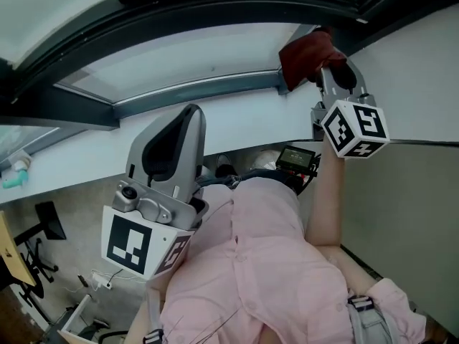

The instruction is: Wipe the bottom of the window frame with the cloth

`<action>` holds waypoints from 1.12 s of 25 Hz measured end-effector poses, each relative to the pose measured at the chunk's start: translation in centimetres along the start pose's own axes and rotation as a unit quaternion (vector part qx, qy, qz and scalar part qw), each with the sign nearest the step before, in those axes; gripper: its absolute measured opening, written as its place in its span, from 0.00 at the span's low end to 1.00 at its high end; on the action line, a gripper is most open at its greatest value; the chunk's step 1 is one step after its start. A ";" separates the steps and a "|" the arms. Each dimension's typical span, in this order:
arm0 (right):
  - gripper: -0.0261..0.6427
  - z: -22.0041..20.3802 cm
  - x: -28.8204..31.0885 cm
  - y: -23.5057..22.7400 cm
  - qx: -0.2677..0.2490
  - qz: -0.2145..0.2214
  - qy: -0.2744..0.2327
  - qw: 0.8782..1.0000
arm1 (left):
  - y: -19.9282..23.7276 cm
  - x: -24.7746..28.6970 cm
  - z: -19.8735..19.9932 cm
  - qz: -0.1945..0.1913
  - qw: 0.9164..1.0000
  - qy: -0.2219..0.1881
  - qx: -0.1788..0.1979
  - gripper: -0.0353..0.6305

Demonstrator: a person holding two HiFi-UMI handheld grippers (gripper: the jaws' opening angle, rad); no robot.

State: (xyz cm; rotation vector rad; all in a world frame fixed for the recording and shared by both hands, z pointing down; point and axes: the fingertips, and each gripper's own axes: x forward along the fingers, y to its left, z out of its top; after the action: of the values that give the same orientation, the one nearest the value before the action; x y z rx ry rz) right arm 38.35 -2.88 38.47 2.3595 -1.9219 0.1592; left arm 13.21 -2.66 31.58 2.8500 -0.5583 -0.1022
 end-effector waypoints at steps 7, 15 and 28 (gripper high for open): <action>0.15 1.0 -4.4 6.7 -0.014 0.002 0.009 1.000 | 1.0 -1.5 1.0 -0.058 0.998 0.016 -0.002 0.05; 0.15 0.4 -6.9 20.6 0.042 0.083 0.014 0.996 | 7.8 -6.9 1.4 -0.029 0.999 0.044 0.008 0.05; 0.15 1.3 -8.5 39.8 0.074 0.252 -0.003 0.965 | 11.7 -10.8 -3.8 -0.028 0.994 0.097 0.031 0.05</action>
State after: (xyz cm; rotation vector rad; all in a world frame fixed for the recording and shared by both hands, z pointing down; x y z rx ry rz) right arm -2.31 -2.90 36.25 1.8895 -2.5530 0.3401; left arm -0.61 -8.28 38.32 2.8933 -0.4479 0.1832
